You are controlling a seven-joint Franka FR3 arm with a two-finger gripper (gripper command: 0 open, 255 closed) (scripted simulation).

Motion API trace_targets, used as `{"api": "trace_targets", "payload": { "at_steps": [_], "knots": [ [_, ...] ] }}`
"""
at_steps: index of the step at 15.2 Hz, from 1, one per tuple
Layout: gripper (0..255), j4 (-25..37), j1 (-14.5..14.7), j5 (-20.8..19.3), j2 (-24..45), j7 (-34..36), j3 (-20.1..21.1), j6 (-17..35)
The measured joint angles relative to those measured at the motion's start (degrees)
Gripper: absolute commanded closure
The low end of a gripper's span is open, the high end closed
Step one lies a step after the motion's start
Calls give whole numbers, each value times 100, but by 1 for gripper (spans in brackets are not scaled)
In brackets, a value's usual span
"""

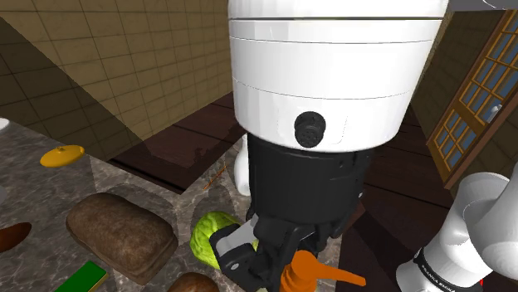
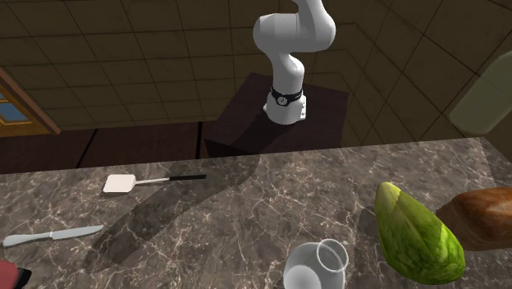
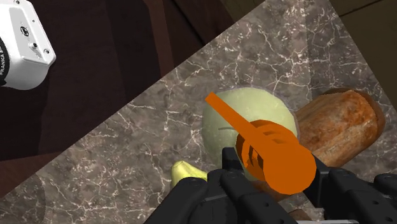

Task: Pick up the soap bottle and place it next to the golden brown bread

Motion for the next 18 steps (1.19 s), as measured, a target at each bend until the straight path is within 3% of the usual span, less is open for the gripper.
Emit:
{"api": "trace_targets", "payload": {
  "at_steps": [18],
  "knots": [
    [255, -1520, 54, 147, -165, -159, 44, 1391]
  ]
}}
